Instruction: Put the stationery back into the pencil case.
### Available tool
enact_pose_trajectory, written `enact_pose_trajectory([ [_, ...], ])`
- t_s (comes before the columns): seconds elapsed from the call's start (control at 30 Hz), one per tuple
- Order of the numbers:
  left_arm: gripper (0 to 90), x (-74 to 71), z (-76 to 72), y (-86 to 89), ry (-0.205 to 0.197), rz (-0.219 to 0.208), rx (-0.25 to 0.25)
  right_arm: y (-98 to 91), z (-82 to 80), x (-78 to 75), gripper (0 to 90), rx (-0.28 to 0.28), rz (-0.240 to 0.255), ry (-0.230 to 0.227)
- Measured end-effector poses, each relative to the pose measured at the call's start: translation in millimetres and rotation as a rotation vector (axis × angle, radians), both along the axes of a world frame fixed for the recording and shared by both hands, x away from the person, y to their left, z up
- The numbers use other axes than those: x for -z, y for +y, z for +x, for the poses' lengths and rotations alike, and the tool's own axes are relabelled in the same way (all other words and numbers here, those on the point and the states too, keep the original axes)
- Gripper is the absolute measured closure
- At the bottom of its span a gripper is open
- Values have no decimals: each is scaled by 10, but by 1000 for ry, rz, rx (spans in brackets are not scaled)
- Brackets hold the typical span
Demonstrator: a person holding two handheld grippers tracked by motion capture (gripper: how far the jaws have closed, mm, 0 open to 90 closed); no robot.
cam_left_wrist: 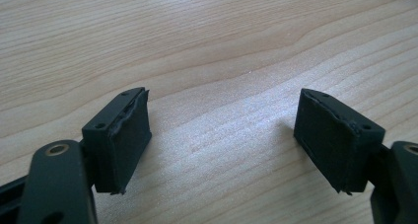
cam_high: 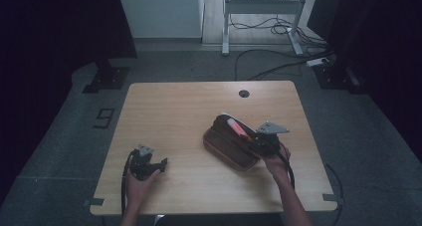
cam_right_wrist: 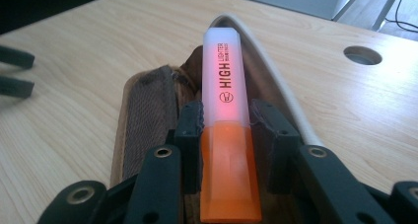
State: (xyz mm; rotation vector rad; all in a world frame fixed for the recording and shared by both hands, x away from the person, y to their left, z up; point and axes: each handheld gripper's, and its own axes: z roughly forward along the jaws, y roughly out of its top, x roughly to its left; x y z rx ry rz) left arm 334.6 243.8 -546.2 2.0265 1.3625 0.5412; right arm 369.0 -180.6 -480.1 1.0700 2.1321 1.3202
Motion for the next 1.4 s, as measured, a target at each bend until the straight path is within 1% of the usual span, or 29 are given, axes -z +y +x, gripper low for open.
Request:
enact_pose_trajectory([
  [0.07, 214, 0, 0, 0, 0, 0, 0, 35, 3, 19, 638, -11, -18, 10],
  [0.13, 216, 0, -2, -1, 0, 1, -2, 50, 0, 24, 582, -4, -21, 4],
  [0.23, 217, 0, -4, -1, -1, 1, -3, 58, -15, 9, 568, -1, -24, 1],
  [0.37, 217, 0, -4, -1, -1, 1, -3, 67, -51, -23, 560, -1, -18, -14],
  [0.53, 217, 0, -4, -1, -1, 1, -3, 89, -94, -52, 517, 6, -8, -28],
  [0.67, 217, 0, -4, 0, -1, 1, -3, 97, -109, -52, 471, 14, 4, -17],
  [0.77, 217, 0, -4, 0, -1, 1, -3, 94, -112, -45, 452, 9, 17, -5],
  [0.87, 218, 0, -5, 0, -1, 0, -3, 72, -120, -37, 423, 12, 37, 9],
  [1.1, 218, 0, -7, 0, -1, 1, -3, -10, -176, -52, 366, 37, 64, 16],
  [1.23, 218, 1, -8, -1, -2, 1, -4, -128, -269, -89, 356, 47, 76, 8],
  [1.33, 219, 1, -10, 0, -2, 1, -4, -220, -308, -98, 354, 57, 79, 1],
  [1.4, 219, 1, -11, 0, -2, 1, -4, -280, -321, -93, 348, 72, 94, 0],
])
